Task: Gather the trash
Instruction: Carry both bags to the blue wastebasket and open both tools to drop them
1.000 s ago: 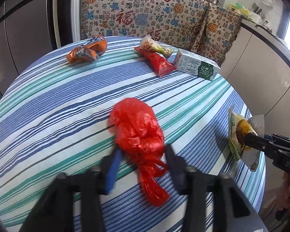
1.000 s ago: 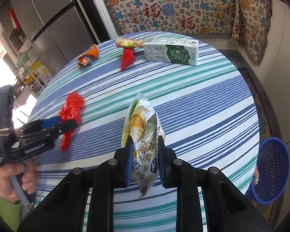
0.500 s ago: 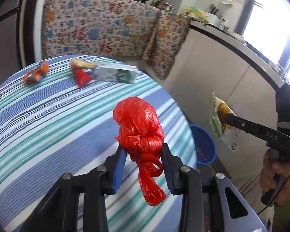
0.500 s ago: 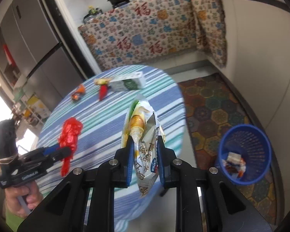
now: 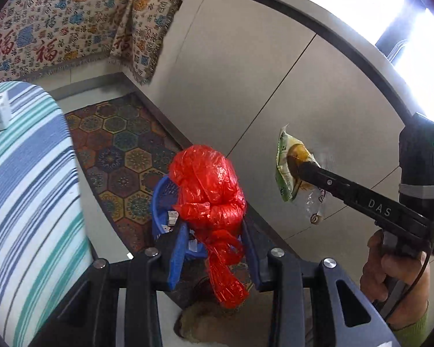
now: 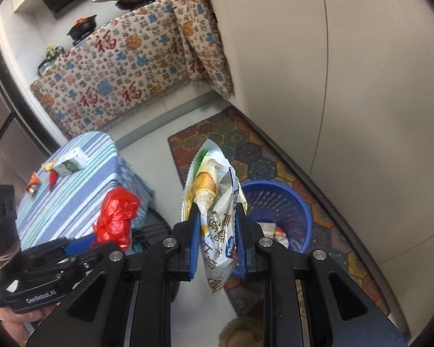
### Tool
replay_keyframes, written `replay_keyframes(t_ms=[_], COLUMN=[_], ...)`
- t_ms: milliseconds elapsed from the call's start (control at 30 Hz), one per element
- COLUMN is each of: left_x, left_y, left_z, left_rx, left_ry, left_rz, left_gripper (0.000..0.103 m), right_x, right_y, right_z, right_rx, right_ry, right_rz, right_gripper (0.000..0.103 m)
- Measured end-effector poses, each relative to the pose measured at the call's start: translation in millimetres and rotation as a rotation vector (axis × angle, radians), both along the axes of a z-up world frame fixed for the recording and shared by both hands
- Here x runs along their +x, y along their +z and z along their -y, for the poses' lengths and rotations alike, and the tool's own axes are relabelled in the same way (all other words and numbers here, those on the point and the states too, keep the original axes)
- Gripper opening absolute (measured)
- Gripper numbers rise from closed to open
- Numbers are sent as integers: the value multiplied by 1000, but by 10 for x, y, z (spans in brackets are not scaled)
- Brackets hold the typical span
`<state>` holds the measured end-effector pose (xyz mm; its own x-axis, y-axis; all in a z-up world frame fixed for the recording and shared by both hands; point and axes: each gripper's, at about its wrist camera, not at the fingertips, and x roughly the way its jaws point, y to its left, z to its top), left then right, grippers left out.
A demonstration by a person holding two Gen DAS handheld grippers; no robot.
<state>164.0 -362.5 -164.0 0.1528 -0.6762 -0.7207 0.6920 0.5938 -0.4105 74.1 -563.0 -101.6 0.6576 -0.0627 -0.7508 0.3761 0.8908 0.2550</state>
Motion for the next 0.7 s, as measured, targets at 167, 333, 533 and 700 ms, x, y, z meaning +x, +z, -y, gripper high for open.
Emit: replay_keyframes(t_ms=[167,333,533,700], left_x=[104,193,254,298], left_y=[-239,-443,-558,-653], left_z=[560,905,1080,1220], left_rx=[46,89,118,146], left_ry=[-24,-21,-18,-22], left_rz=[0,1,34,52], left_gripper=[36,37,37,37], right_x=[138,291,347,341], right_y=[-213,-401,-586,-737], right_z=[344,573,738,851], right_rx=[17,29,44,66], right_ry=[-20,-32,-57,-82], right_rz=[-36,-59,-68,-70], right_gripper=[21,21,22,22])
